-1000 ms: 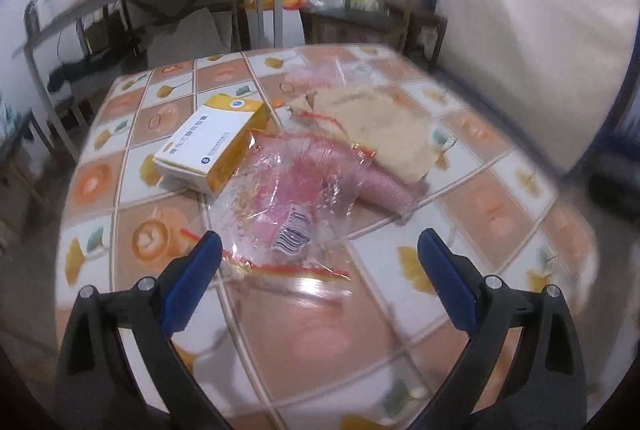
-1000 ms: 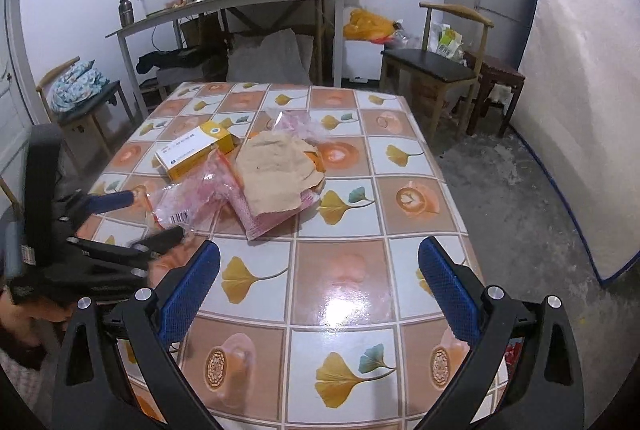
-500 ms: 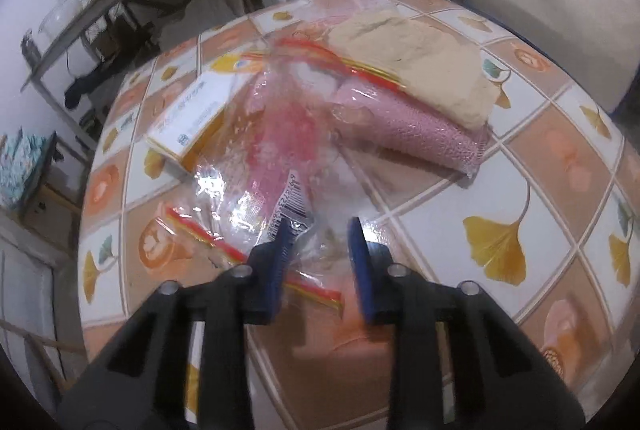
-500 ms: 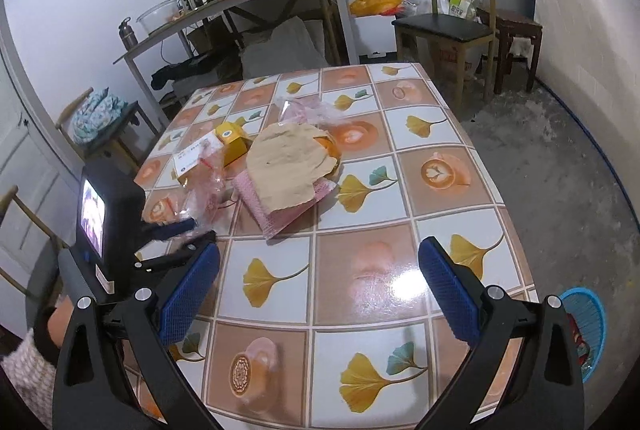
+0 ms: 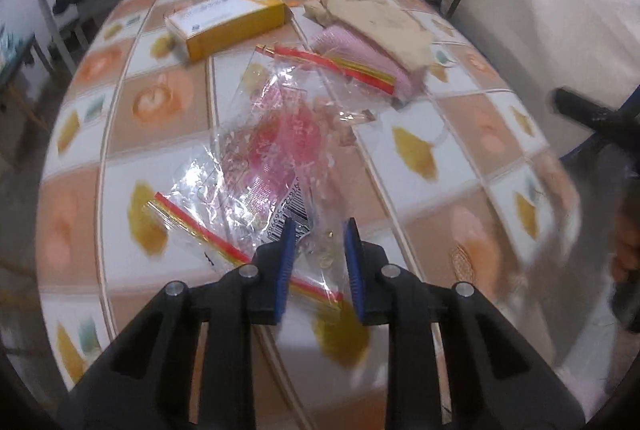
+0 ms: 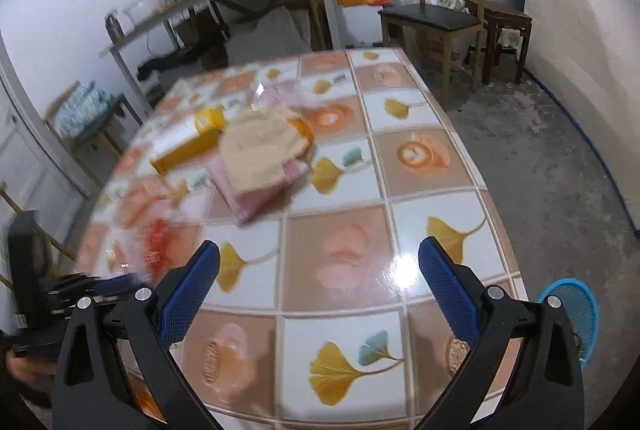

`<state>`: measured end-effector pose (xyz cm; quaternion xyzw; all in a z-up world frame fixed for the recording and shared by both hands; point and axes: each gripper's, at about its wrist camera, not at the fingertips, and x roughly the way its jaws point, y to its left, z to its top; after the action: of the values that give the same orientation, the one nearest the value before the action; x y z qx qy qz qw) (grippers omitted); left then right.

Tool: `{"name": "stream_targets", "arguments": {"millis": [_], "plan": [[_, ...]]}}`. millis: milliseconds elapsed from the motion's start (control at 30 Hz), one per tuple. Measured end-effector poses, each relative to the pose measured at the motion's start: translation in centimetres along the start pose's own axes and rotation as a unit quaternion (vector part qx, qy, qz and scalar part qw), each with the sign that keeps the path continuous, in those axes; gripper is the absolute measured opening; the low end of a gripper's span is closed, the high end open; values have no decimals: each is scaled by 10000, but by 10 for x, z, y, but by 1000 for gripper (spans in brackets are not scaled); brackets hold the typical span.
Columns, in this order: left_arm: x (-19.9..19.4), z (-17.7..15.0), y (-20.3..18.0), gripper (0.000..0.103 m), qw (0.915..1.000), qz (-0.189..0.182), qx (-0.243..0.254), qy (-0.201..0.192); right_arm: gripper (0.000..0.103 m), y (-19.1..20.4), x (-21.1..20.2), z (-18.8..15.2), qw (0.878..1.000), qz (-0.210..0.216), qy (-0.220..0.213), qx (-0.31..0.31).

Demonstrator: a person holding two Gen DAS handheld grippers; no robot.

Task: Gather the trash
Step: 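Grasp the clear zip bag with the left gripper while the right gripper nears the beige cloth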

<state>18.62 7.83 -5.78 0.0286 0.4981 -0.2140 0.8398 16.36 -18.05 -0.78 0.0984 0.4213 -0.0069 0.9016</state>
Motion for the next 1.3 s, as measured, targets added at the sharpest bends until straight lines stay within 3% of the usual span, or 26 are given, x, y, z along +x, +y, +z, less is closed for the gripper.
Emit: {"name": "stream_targets", "arguments": {"millis": [133, 167, 400, 533, 633, 700, 767, 1000, 1100, 1300], "plan": [[-19, -17, -8, 53, 9987, 268, 193, -380, 97, 4, 9, -13, 9995, 55, 263, -172], [-20, -18, -11, 56, 9981, 326, 273, -451, 96, 5, 11, -15, 9993, 63, 322, -202], [-16, -9, -43, 61, 9883, 781, 1154, -626, 97, 9, 10, -21, 9989, 133, 390, -224], [6, 0, -45, 61, 9828, 1228, 1309, -431, 97, 8, 10, -21, 9989, 151, 402, -207], [22, 2, -41, 51, 9817, 1363, 1316, -207, 97, 9, 9, -20, 9987, 207, 374, -271], [23, 3, -35, 50, 9854, 1270, 1121, -195, 97, 12, 7, -16, 9984, 270, 320, -383], [23, 4, -30, 40, 9881, 1159, 993, -185, 96, 15, 6, -9, 9980, 319, 229, -494], [21, 3, -19, 24, 9920, 982, 758, -216, 96, 29, 14, 38, 9950, 720, -106, -682], [17, 2, -13, 20, 9944, 830, 605, -229, 96, 37, 29, 60, 9932, 926, -56, -701], [15, 0, -1, 11, 9976, 585, 272, -253, 81, 55, 83, 94, 9923, 968, 253, -737]]}}
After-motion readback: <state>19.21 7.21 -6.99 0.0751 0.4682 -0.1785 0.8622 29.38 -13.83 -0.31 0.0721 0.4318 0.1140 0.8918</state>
